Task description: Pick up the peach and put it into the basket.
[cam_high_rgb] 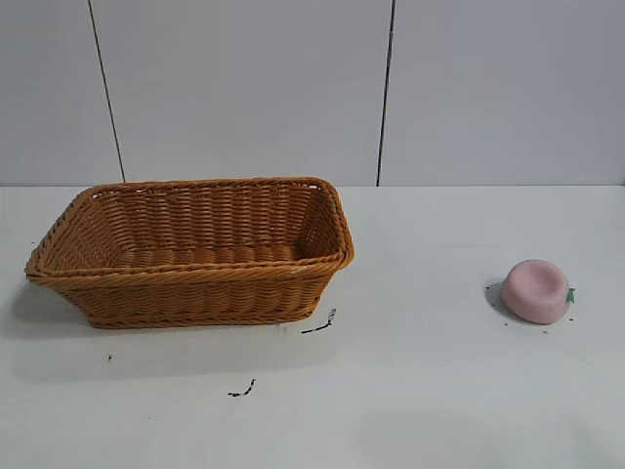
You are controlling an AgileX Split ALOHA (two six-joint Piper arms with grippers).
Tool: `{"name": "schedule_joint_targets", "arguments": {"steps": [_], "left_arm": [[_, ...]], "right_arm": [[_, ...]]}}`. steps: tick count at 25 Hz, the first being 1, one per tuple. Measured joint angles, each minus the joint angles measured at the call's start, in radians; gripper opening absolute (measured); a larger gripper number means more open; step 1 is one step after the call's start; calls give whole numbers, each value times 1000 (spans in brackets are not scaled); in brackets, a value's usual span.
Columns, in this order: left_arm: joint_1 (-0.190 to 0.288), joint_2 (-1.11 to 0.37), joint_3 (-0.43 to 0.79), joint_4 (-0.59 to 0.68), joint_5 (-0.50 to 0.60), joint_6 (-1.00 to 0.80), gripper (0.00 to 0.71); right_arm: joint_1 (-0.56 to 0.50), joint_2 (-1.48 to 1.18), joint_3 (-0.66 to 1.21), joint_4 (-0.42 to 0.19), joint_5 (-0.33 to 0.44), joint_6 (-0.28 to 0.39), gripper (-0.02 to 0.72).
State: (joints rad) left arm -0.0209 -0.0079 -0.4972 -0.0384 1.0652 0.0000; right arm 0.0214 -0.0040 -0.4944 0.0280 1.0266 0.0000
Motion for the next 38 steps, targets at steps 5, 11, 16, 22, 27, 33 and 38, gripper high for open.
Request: {"name": "schedule_joint_targets", "arguments": {"steps": [5,11,16,22,27,33,38], "left_arm": [[0,0,0,0,0,0,693],[0,0,0,0,0,0,693],[0,0,0,0,0,0,693],[0,0,0,0,0,0,693],[0,0,0,0,0,0,693],[0,0,0,0,0,0,693],[0,0,0,0,0,0,693]], "right_arm": [[0,0,0,0,0,0,695],[0,0,0,-3,0,0,695],[0,39,-23,-7,-37,0,695],[0,331,-112,-11,-169,0,695],[0,684,-228,-14,-235,0,695],[0,1117,-414,-13,-240,-6,695],[0,1441,-611,-12,-187,-22,695]]}}
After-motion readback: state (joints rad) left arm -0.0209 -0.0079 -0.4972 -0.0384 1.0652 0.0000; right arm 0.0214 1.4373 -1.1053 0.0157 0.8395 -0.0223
